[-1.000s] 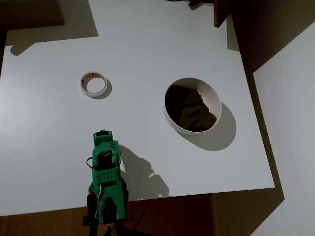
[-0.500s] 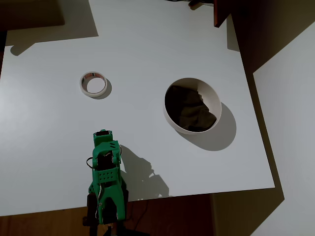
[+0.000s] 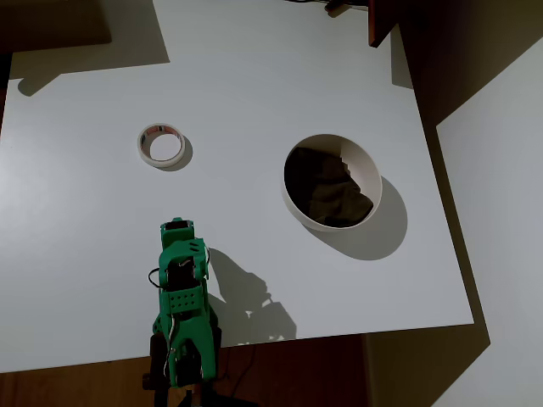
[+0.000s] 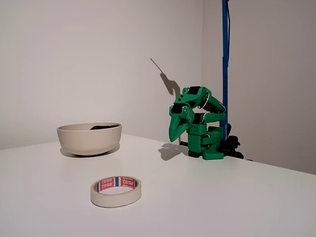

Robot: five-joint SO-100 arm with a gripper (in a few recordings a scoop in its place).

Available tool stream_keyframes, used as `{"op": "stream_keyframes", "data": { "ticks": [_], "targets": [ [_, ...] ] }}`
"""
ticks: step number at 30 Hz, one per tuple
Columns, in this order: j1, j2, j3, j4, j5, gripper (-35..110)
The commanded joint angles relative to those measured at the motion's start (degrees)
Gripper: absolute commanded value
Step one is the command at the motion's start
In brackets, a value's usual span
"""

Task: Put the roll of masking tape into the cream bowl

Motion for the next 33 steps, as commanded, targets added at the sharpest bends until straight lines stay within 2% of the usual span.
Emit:
{"op": "stream_keyframes", "data": {
  "ticks": [1,16,18,21,23,29,33],
  "targets": [
    [-0.18,-11.25,-8.53,-3.6,1.14,-8],
    [1.67,-60.47,-46.58,-7.65,1.49,-8],
    [1.76,-65.13,-50.45,-6.86,1.41,-4],
    [1.67,-70.66,-53.17,-7.12,1.76,10],
    [1.32,-73.3,-53.17,-8.53,1.76,14],
    [0.7,-80.95,-53.88,-13.45,1.58,16],
    [0.88,-85.96,-59.24,-10.81,1.49,17]
  ]
}}
